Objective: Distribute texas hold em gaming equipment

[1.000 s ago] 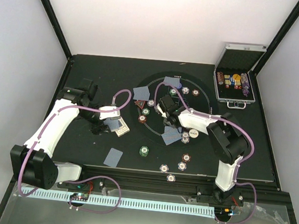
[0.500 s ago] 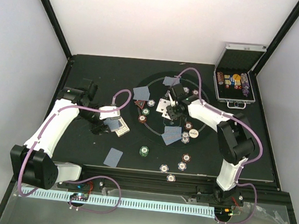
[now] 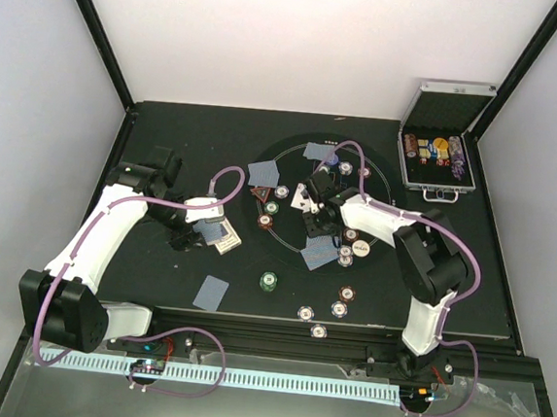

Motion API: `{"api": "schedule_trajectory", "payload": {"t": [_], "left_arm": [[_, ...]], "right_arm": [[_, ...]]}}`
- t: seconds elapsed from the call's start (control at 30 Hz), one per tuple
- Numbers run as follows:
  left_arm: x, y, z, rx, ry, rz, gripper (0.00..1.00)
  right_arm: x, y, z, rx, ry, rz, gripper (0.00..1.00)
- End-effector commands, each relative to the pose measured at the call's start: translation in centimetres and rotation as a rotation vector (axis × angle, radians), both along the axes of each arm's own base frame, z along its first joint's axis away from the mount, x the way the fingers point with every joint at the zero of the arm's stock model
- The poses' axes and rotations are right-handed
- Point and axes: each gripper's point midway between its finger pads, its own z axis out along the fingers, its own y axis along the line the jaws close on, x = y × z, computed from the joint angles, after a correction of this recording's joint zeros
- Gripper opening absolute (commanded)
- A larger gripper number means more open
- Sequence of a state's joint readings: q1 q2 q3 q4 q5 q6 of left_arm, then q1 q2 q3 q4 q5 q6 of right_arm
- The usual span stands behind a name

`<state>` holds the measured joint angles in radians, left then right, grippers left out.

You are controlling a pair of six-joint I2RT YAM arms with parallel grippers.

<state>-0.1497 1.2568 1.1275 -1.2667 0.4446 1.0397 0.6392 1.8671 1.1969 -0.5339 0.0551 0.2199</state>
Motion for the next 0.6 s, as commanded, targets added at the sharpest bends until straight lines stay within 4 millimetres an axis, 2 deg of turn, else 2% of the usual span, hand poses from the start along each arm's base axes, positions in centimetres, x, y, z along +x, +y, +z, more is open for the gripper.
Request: {"api": "schedule_trajectory", "payload": {"t": [0.0,0.3,0.57], "left_arm": [[0.3,-0.1,0.8,-0.014,-0.023,-0.002,0.01],[0.3,-0.1,0.9,-0.015,-0.017,0.002,0.02],[0.3,-0.2,1.0,-0.022,-0.009,-0.002,0.01]], "right_arm": [[0.6,-0.7,-1.1,-0.053,0.004,-0.032,0.43],[1.2,-0.3,-1.8,-0.055,0.030,-0.043,0.41],[1.6,-2.5,-2.3,-0.067,0.050,-0.100,0.39]]}}
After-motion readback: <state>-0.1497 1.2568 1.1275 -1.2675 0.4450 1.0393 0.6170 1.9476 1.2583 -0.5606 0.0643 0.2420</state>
